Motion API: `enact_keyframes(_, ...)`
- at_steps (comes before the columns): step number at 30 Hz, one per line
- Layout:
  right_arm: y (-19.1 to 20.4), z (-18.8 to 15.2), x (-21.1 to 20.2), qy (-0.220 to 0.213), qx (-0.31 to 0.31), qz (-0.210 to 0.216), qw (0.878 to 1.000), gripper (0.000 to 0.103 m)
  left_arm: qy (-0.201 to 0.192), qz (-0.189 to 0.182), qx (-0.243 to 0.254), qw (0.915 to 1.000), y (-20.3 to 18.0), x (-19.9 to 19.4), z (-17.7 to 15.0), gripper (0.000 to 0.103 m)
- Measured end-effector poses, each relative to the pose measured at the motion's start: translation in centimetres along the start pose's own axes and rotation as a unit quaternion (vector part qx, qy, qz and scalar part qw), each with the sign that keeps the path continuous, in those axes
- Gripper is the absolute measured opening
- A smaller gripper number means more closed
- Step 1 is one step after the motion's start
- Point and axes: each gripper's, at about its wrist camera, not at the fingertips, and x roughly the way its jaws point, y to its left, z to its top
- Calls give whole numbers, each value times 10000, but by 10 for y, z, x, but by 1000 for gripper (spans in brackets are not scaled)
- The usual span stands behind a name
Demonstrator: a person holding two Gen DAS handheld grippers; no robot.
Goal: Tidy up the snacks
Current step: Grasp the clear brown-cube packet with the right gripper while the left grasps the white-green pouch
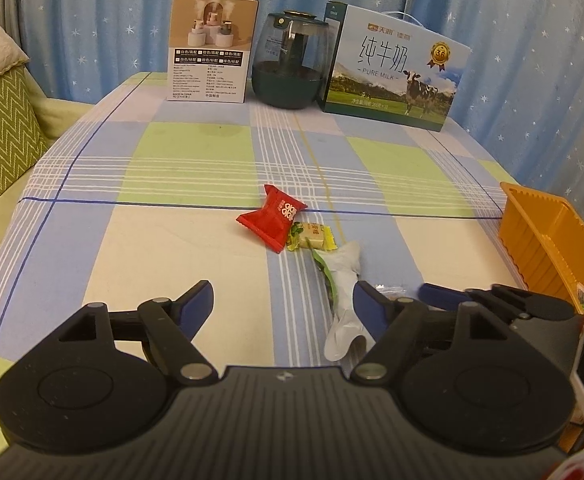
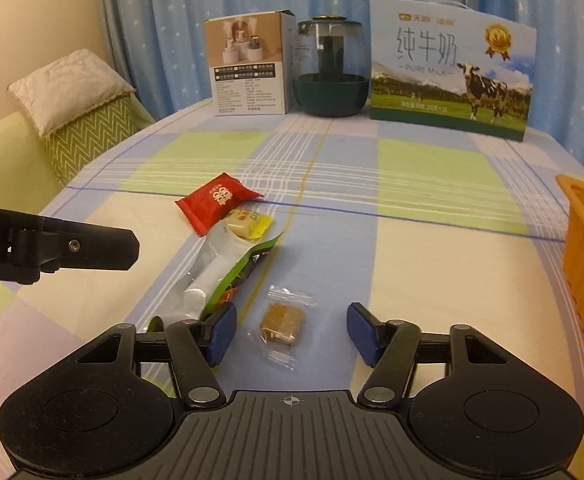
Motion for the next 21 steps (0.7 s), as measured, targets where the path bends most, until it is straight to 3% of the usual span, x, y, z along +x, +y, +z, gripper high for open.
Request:
enact_keyframes(3,1,0,1,-8,-11,-27,10000,41,28,-4,23,10000,-2,2,0,74)
enact_keyframes(6,2,-2,-1,-4,-134,-153,9998,25,59,-26,58,10000,-4,4,-1,74)
enact_keyframes(21,-38,13,-47,-113,110,-391,9991,21,162,-176,489,9985,-42,27,-3,71)
